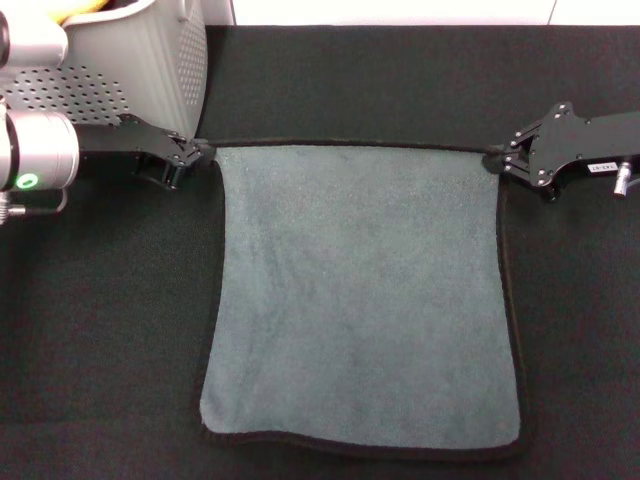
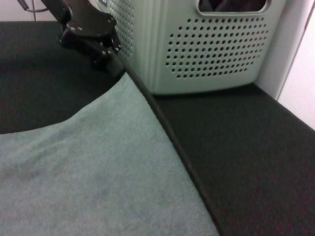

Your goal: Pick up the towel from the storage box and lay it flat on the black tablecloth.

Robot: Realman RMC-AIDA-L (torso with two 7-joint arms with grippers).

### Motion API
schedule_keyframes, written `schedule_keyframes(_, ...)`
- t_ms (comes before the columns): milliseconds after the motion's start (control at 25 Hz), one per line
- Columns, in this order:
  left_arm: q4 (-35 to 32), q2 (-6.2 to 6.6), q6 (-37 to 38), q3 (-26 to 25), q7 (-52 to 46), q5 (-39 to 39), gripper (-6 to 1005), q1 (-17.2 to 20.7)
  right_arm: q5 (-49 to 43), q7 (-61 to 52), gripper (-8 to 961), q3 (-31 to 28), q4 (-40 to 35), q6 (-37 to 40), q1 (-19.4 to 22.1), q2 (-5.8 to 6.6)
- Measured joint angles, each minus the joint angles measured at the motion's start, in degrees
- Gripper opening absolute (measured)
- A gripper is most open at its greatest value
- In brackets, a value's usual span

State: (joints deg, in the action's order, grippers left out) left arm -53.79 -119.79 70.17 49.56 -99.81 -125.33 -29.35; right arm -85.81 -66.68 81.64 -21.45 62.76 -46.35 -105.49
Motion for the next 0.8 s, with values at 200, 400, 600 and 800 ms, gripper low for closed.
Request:
schedule_keyframes(200,0.1,-0.03,0.0,0.1,0.0,0.0,109,-0.1,0.0,0.1,47,-0.2,0.0,0.0,0.4,-0.13)
schedule_keyframes(400,1.1,-0.09,0.0,0.9,-0.7,0.0,124,-0.1,0.0,0.6,73,-0.3,-1.6,-1.0,1.8,-0.92)
schedule_keyframes(600,1.4,-0.06,-0.6,0.6,-1.8,0.3,139,0.5,-0.1,2.6,99,-0.4,-12.9,-8.4,9.3,-4.13)
schedule_keyframes(800,1.1,0.12,-0.6,0.2,-1.8,0.4,153,0.9,-0.6,5.4,176,-0.5,-17.6,-15.0,13.2,-7.1)
